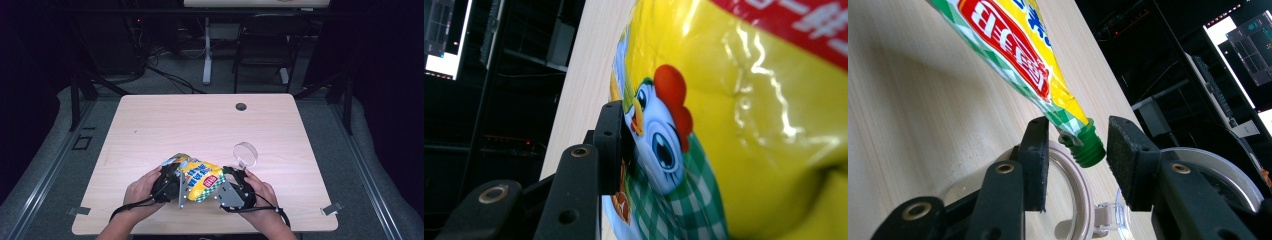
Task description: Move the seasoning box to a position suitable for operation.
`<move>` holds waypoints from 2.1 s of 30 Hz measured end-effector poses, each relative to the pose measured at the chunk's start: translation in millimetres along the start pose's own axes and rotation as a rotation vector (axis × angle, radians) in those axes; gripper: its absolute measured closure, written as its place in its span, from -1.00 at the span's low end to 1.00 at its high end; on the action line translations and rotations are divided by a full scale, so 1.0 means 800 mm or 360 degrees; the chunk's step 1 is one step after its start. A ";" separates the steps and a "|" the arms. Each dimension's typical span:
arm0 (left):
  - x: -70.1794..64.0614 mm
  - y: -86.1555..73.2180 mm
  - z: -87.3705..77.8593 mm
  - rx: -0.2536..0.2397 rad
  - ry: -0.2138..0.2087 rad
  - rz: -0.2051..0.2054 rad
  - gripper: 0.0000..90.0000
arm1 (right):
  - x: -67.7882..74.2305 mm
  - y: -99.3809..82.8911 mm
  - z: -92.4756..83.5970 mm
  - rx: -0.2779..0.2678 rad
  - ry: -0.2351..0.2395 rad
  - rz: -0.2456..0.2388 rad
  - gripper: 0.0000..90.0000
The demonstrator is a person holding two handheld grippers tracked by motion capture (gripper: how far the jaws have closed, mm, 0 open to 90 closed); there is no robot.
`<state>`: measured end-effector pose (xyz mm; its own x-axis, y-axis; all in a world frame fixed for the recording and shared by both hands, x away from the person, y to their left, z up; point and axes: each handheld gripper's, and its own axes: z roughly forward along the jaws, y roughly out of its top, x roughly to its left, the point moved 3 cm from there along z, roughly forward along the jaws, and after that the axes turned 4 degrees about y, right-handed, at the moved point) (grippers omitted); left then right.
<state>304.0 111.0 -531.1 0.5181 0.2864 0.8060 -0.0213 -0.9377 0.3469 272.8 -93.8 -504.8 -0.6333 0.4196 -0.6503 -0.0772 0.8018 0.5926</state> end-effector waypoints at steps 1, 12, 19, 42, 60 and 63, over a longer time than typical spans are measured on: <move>0.000 0.000 0.000 0.0003 0.0008 0.0005 0.45 | 0.000 0.000 0.000 0.0004 0.0003 0.0000 0.37; 0.001 0.001 -0.002 0.0038 0.0077 0.0078 0.45 | 0.000 -0.004 0.000 0.0011 0.0016 0.0046 0.58; 0.002 0.003 -0.003 0.0016 0.0062 0.0074 0.45 | 0.000 -0.004 0.003 0.0019 -0.0007 0.0025 0.39; -0.001 0.012 -0.009 0.0009 0.0145 0.0164 0.45 | 0.007 -0.003 0.008 0.0020 -0.0030 0.0007 0.50; 0.000 0.017 -0.008 0.0011 0.0226 0.0258 0.45 | 0.010 -0.008 0.010 0.0000 -0.0059 0.0032 0.52; 0.001 0.019 -0.008 0.0014 0.0247 0.0290 0.45 | 0.009 -0.011 0.010 -0.0012 -0.0057 0.0040 0.52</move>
<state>298.9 98.2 -522.4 0.3688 0.1381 0.9192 -0.0949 -0.9781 0.1851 275.2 -94.1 -518.6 -0.6071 0.4549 -0.6516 -0.0672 0.7876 0.6126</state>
